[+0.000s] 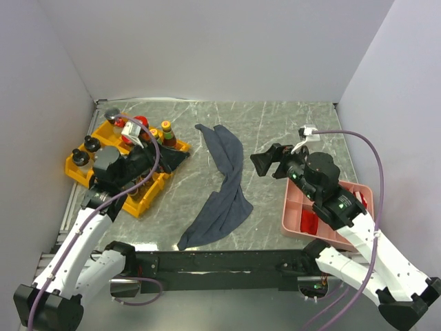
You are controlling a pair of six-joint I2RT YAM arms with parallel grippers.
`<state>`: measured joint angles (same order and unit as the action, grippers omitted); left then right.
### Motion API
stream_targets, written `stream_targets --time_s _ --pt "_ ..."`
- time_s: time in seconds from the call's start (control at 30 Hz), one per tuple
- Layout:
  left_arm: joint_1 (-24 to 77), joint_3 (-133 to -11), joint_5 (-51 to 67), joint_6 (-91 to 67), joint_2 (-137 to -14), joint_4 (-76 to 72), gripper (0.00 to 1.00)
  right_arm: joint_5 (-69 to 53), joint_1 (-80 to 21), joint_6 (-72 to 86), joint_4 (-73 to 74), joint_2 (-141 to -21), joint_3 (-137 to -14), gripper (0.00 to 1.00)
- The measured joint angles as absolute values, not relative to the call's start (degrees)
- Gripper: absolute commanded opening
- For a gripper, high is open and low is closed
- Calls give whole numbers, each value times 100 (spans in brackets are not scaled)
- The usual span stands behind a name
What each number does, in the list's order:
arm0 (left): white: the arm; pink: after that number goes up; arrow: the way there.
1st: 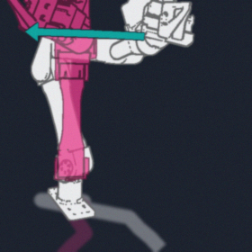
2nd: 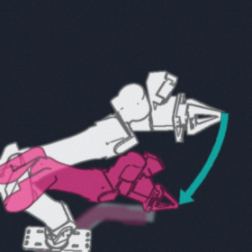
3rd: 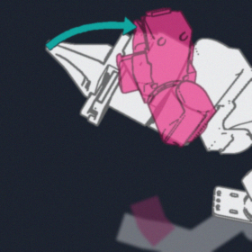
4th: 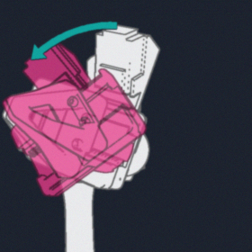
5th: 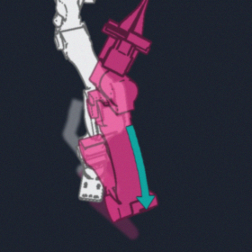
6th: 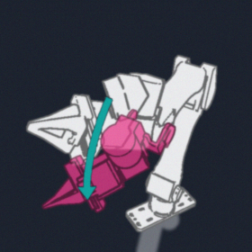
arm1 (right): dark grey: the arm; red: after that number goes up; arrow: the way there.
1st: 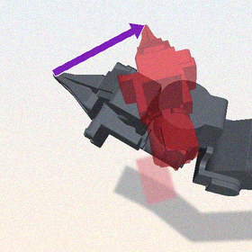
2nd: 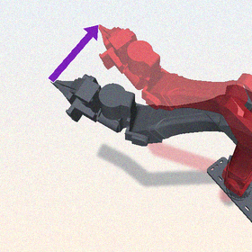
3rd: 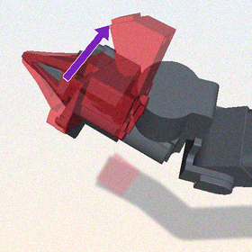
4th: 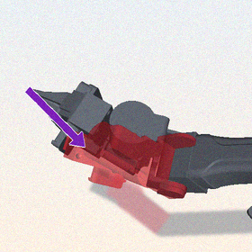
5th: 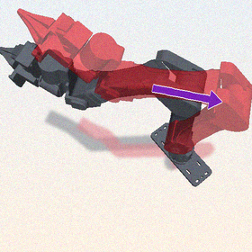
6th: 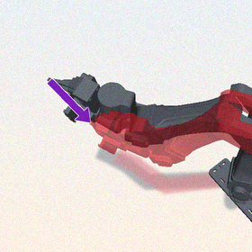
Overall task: Organize the condiment bottles
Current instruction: Reset both arms
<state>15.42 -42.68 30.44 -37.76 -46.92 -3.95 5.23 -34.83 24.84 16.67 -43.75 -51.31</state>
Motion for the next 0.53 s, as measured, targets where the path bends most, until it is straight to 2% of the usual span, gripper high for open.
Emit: stream_targets --time_s 0.53 --pt "1540 -4268 3820 -3887 -4635 -760 99 558 -3483 2519 1610 -4239 -5153 100"
